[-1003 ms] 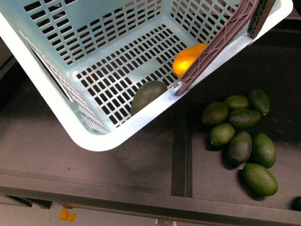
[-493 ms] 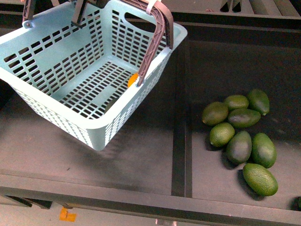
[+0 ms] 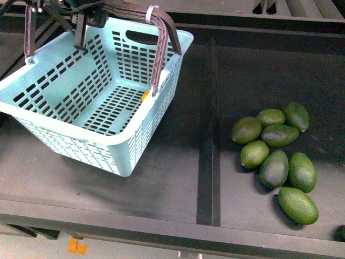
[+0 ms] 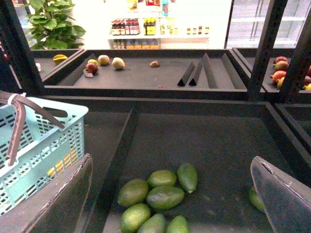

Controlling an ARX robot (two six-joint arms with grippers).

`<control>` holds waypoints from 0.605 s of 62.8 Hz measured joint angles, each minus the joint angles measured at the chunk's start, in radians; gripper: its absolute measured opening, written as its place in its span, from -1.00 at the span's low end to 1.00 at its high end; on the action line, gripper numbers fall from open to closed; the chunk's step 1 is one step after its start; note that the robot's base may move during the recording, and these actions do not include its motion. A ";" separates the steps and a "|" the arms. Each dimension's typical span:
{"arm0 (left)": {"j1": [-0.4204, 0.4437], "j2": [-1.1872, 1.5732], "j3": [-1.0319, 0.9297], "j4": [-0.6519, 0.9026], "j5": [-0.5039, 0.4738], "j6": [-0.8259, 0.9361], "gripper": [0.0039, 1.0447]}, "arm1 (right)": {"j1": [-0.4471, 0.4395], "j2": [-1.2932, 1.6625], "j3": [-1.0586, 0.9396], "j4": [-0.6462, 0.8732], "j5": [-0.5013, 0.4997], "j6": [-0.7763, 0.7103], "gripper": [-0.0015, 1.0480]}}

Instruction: Pick mango and avocado into basket

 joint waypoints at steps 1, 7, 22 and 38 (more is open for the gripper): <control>0.001 0.000 -0.007 0.006 0.000 -0.002 -0.74 | 0.000 0.000 0.000 0.000 0.000 0.000 0.83; 0.002 -0.030 -0.092 0.056 -0.013 -0.019 -0.74 | 0.000 0.000 0.000 0.000 0.000 0.000 0.83; 0.008 -0.087 -0.195 0.092 -0.050 -0.061 -0.74 | 0.000 0.000 0.000 0.000 0.000 0.000 0.83; 0.037 -0.135 -0.276 0.107 -0.085 -0.119 0.36 | 0.000 0.000 0.000 0.000 0.000 0.000 0.83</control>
